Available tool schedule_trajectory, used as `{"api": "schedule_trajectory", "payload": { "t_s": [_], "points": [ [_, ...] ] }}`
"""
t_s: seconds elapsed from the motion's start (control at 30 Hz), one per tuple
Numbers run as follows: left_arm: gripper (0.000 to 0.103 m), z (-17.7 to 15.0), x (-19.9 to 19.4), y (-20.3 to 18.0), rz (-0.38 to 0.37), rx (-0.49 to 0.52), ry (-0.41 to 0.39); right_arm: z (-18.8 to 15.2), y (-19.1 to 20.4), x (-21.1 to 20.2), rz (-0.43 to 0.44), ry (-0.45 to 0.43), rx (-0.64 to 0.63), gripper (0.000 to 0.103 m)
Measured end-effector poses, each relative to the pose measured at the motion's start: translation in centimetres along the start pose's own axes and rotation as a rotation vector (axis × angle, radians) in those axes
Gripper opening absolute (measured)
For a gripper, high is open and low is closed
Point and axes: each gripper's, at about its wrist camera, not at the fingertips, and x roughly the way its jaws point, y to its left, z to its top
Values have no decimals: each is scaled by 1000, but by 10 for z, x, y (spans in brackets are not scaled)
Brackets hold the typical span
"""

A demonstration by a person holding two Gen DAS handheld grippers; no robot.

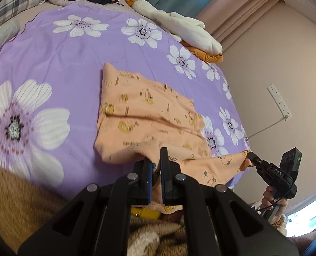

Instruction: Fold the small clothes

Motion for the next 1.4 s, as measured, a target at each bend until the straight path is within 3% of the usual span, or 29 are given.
{"api": "schedule_trajectory", "payload": {
  "t_s": [0.4, 0.6, 0.73, 0.87, 1.1, 1.17, 1.2, 1.27, 1.4],
  "points": [
    [6, 95, 74, 37, 9, -99, 65, 76, -9, 85, -70, 39, 5, 7],
    [5, 126, 128, 65, 100, -145, 118, 98, -21, 143, -129, 90, 33, 7],
    [5, 138, 154, 84, 234, -123, 132, 102, -39, 186, -207, 146, 77, 7],
    [5, 139, 161, 99, 235, -154, 158, 99, -45, 204, -238, 184, 91, 7],
    [7, 132, 126, 85, 175, -138, 90, 93, -43, 207, -266, 197, 63, 7],
    [15, 126, 117, 78, 155, -128, 97, 93, -42, 208, -279, 198, 49, 7],
    [29, 122, 115, 75, 159, -123, 103, 93, -41, 209, -286, 198, 40, 7],
    [46, 112, 112, 71, 173, -121, 109, 93, -39, 211, -303, 193, 21, 7],
    [47, 96, 118, 64, 185, -116, 128, 92, -35, 215, -339, 184, -12, 7]
  ]
}}
